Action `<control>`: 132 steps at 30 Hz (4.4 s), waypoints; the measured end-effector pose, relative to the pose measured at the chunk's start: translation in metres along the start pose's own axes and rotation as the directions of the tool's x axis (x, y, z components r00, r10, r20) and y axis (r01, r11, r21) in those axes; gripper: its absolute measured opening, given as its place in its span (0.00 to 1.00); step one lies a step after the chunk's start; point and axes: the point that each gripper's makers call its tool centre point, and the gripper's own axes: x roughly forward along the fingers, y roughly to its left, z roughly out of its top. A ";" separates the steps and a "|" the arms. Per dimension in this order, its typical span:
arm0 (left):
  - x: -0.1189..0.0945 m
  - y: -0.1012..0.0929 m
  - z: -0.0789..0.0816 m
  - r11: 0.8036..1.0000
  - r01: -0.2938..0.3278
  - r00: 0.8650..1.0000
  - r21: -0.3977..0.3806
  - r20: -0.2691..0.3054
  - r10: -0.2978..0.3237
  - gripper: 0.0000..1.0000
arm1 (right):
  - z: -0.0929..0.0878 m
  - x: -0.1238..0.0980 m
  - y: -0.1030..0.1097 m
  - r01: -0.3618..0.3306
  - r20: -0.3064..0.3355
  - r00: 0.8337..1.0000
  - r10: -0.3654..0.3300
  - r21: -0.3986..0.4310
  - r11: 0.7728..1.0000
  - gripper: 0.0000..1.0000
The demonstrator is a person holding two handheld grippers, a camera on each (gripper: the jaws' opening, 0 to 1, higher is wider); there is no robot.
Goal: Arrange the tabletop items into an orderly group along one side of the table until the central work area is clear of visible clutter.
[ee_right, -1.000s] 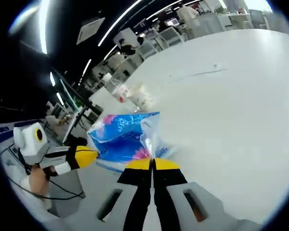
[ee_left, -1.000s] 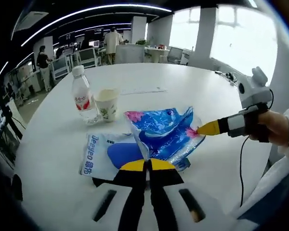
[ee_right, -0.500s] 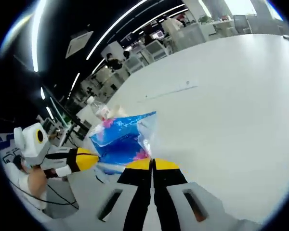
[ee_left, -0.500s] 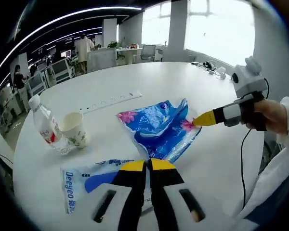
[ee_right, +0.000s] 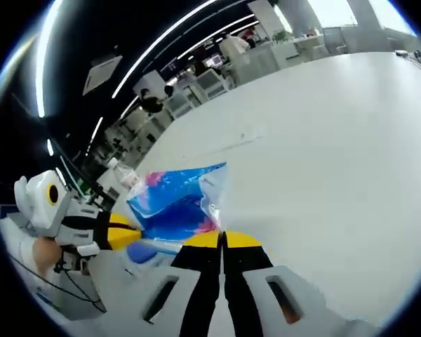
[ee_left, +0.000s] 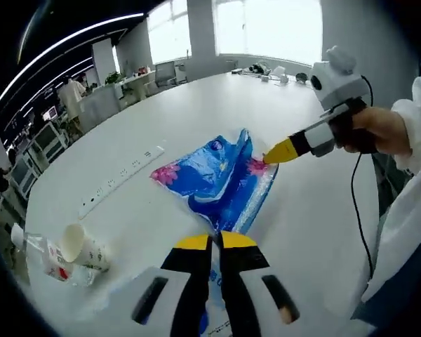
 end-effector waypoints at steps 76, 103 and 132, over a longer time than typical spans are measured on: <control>0.140 0.041 0.003 0.921 -0.018 0.990 -0.388 -0.135 -0.037 0.02 | 0.019 0.077 -0.111 0.144 -0.151 0.975 -0.163 -0.130 0.981 0.00; 0.099 0.034 0.012 0.931 -0.087 0.995 -0.354 -0.083 0.062 0.96 | 0.025 0.036 -0.089 0.125 -0.015 0.992 -0.127 -0.127 0.984 0.80; 0.006 0.014 -0.028 0.919 -0.124 0.992 -0.375 -0.028 0.123 0.93 | -0.013 -0.040 -0.041 0.117 0.082 0.991 -0.108 -0.103 0.988 0.77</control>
